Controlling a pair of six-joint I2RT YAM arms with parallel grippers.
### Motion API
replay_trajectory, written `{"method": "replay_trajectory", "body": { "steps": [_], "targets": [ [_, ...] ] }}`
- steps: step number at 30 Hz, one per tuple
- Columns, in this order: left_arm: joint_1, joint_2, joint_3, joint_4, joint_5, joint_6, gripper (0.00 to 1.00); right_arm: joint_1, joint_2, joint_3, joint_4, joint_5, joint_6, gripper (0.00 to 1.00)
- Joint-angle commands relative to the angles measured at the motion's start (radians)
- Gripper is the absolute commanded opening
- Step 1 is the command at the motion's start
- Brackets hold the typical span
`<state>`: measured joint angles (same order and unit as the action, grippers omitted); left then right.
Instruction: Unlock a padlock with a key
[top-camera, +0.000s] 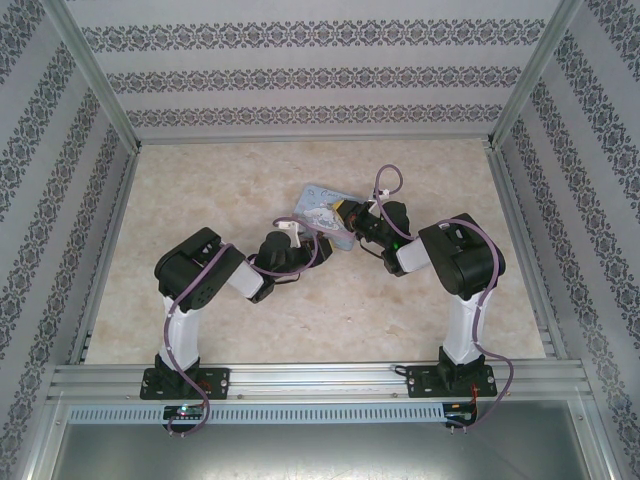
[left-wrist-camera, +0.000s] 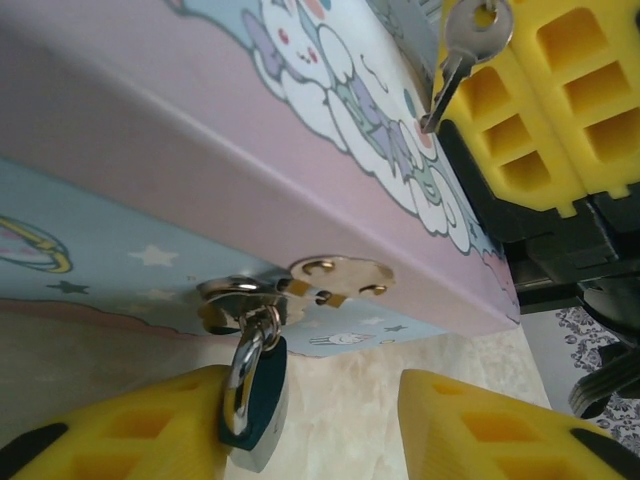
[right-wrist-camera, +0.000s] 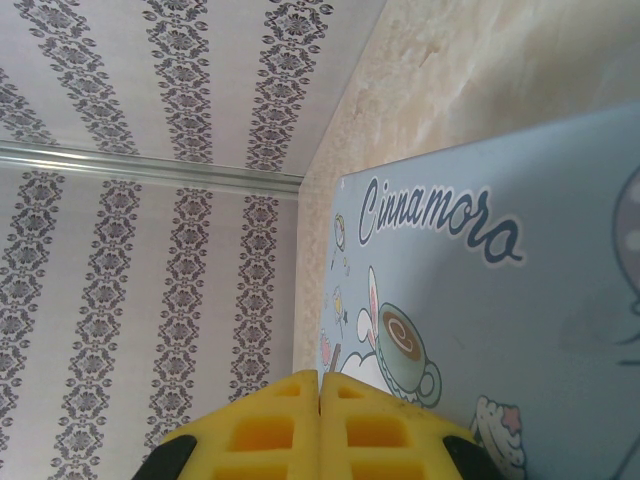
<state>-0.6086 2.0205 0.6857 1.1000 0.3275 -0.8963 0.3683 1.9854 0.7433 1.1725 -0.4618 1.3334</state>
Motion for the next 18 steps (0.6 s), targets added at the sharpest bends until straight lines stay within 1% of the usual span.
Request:
{"method": "replay_trajectory", "body": {
  "steps": [1,18],
  "targets": [
    [-0.008,0.03,0.012,-0.013,-0.02,-0.004,0.44,-0.006,0.023,-0.017,-0.005,-0.01,-0.003,0.0],
    [0.002,0.061,0.034,-0.038,-0.043,-0.007,0.22,-0.008,0.023,-0.021,0.0,-0.012,0.0,0.0]
  ]
}}
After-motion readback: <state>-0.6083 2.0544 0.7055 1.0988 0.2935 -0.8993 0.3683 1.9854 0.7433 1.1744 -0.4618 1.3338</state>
